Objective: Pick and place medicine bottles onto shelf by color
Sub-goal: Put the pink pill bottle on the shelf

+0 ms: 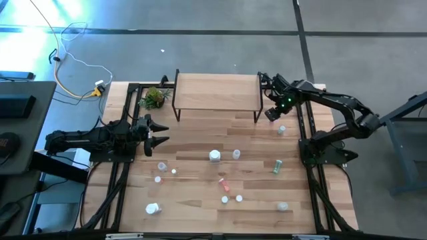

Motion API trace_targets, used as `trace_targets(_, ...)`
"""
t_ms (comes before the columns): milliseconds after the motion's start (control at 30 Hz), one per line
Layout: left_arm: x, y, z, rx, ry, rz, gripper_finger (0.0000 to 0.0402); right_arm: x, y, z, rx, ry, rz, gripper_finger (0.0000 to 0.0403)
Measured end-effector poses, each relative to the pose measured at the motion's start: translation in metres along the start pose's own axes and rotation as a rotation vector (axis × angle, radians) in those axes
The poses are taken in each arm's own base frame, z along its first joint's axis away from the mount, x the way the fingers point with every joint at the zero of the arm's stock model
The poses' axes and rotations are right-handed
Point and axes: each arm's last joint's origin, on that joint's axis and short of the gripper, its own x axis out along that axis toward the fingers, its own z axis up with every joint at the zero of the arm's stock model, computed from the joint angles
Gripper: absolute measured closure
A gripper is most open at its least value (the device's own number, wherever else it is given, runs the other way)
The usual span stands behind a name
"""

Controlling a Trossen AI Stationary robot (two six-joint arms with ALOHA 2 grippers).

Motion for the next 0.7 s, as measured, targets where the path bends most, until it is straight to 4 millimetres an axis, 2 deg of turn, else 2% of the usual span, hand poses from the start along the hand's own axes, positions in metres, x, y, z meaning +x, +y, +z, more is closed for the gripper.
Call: trace_targets(700,0.000,0.000,0.000,0.002,-0.005,0.016,0.0172,0.013,0.000,0.005,-0.083,0.047,0.005,0.0211)
